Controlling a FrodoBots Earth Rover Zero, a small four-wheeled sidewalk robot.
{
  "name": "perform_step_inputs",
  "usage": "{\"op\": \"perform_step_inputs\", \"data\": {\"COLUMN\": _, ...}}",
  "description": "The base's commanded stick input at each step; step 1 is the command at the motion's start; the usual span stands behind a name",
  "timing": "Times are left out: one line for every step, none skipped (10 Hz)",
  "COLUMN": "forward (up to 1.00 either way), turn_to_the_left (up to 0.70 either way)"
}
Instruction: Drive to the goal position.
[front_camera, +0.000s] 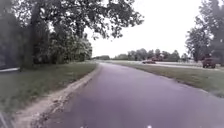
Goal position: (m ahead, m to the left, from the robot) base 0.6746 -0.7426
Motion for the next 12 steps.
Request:
{"op": "perform_step_inputs", "data": {"forward": 0.70, "turn_to_the_left": 0.00}}
{"op": "perform_step_inputs", "data": {"forward": 0.70, "turn_to_the_left": 0.00}}
{"op": "perform_step_inputs", "data": {"forward": 0.70, "turn_to_the_left": 0.00}}
{"op": "perform_step_inputs", "data": {"forward": 0.70, "turn_to_the_left": 0.00}}
{"op": "perform_step_inputs", "data": {"forward": 0.70, "turn_to_the_left": 0.00}}
{"op": "perform_step_inputs", "data": {"forward": 0.70, "turn_to_the_left": 0.00}}
{"op": "perform_step_inputs", "data": {"forward": 0.70, "turn_to_the_left": 0.00}}
{"op": "perform_step_inputs", "data": {"forward": 0.70, "turn_to_the_left": 0.00}}
{"op": "perform_step_inputs", "data": {"forward": 0.70, "turn_to_the_left": 0.00}}
{"op": "perform_step_inputs", "data": {"forward": 0.70, "turn_to_the_left": 0.00}}
{"op": "perform_step_inputs", "data": {"forward": 0.70, "turn_to_the_left": 0.00}}
{"op": "perform_step_inputs", "data": {"forward": 0.70, "turn_to_the_left": 0.00}}
